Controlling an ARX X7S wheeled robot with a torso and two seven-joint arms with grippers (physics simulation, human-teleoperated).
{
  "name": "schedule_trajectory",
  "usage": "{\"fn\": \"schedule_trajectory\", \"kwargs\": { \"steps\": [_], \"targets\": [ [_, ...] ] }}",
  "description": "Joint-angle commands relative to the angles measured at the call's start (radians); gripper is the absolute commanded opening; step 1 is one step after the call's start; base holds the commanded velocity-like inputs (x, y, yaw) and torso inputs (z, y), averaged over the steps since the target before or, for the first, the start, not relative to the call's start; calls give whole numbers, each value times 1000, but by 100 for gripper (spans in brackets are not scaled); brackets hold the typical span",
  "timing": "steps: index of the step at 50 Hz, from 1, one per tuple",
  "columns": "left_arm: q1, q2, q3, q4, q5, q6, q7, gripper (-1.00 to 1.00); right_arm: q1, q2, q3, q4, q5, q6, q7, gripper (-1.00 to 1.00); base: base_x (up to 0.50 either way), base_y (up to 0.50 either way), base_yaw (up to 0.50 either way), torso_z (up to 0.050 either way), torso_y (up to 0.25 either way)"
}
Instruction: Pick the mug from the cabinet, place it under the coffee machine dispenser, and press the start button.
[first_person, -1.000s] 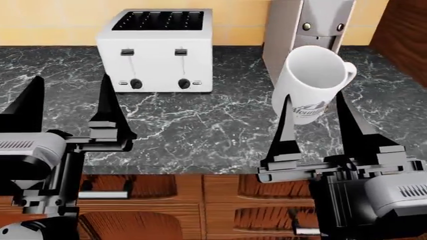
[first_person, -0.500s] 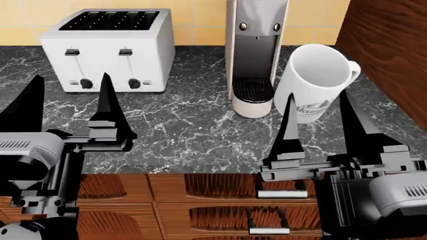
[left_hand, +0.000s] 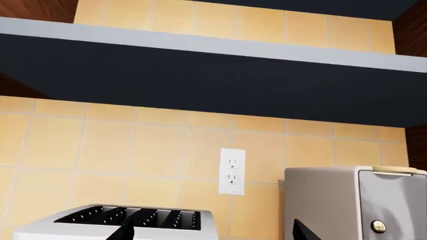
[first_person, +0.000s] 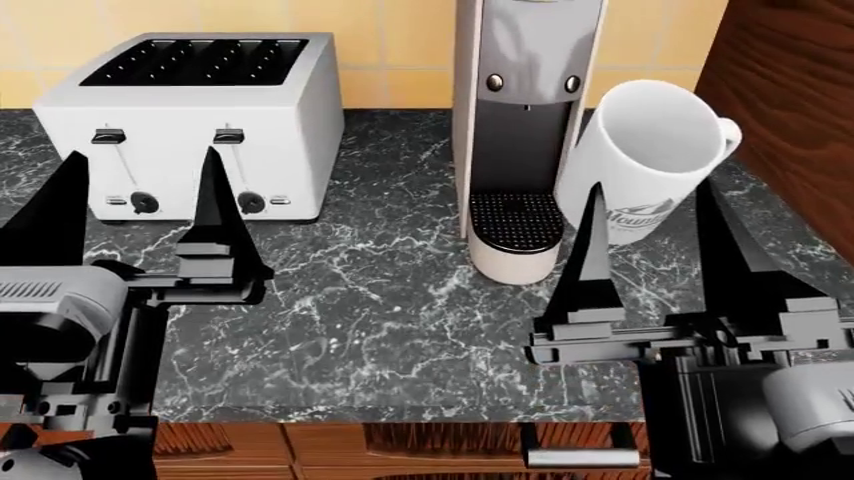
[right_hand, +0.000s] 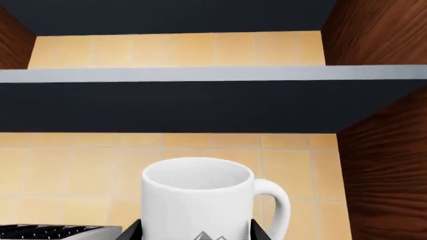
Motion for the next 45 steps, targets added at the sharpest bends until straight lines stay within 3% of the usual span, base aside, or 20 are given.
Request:
{"fn": "schedule_trajectory", "kwargs": {
  "steps": [1,12,33,45],
  "targets": [
    [2,-4,3,1,-3,2,-3,100,-2,2,-6,-7,-28,-4,-5,-100,0,0,0,0,0],
    [-15,-8,-7,4,-22,-11,-16,100,128,-57,-4,128,211,101,-76,-100,0,0,0,0,0],
    [-24,-14,-9,1,-39,-16,-27,100,163,-96,-39,252,267,231,-41,-100,0,0,0,0,0],
    [-20,-19,-11,7,-47,-14,-31,100,213,-107,-30,358,263,215,-71,-100,0,0,0,0,1]
  ]
}}
